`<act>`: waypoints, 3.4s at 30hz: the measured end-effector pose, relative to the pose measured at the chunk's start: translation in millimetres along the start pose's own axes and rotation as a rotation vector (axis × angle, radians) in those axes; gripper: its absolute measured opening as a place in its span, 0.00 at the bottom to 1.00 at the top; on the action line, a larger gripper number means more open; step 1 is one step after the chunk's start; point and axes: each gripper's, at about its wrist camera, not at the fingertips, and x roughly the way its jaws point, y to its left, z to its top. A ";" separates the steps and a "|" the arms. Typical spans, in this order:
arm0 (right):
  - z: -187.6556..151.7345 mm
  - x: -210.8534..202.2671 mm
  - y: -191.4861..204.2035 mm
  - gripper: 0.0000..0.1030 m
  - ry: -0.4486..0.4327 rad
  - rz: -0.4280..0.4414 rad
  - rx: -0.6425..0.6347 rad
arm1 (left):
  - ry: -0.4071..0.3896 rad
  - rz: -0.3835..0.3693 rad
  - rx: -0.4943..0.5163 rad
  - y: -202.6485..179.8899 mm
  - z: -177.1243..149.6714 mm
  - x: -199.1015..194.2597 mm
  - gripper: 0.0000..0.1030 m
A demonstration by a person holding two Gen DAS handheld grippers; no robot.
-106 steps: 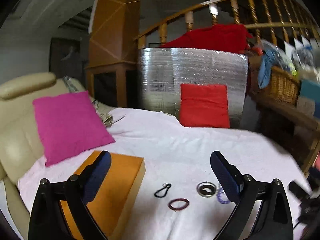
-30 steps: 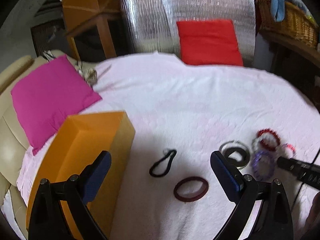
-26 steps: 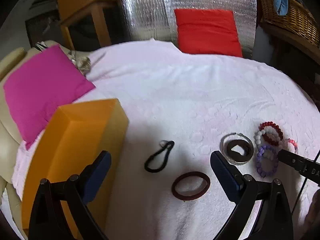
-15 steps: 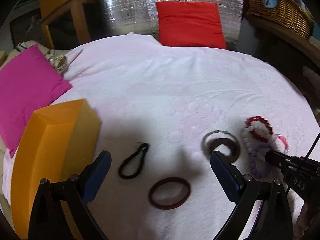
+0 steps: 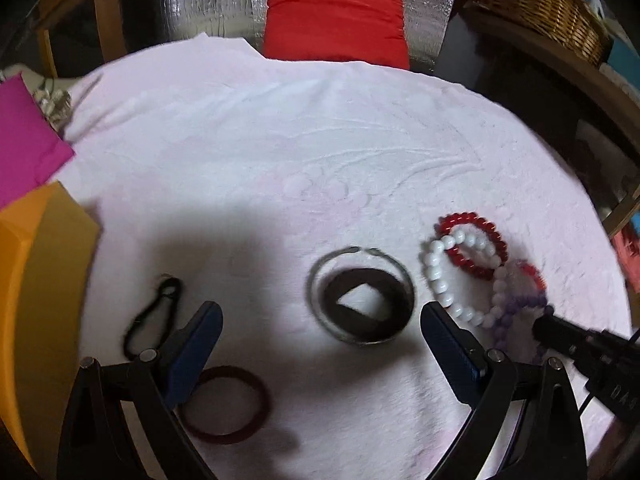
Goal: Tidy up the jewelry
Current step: 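Grasp the purple bead bracelet with the right tool while the left tool grasps the silver cuff, then carry both pieces over the orange box and open both tools to drop them, then move both open tools back over the remaining jewelry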
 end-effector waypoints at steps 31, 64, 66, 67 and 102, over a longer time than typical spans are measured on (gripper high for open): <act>-8.9 -24.4 20.1 0.10 -0.106 0.024 -0.040 | -0.099 -0.063 -0.013 15.1 -8.5 -32.3 0.61; -55.3 46.2 332.6 0.12 0.070 0.551 -0.373 | -0.142 0.518 -0.490 276.2 -103.2 -154.0 0.66; -51.0 42.5 325.0 0.19 0.056 0.560 -0.341 | -0.153 0.530 -0.483 275.9 -100.2 -155.3 0.66; -48.4 38.2 320.0 0.26 0.043 0.558 -0.333 | -0.158 0.533 -0.479 273.9 -96.7 -153.3 0.66; -0.6 -54.7 -38.4 0.40 -0.124 0.132 0.256 | -0.119 0.335 0.031 48.9 -45.4 -86.5 0.72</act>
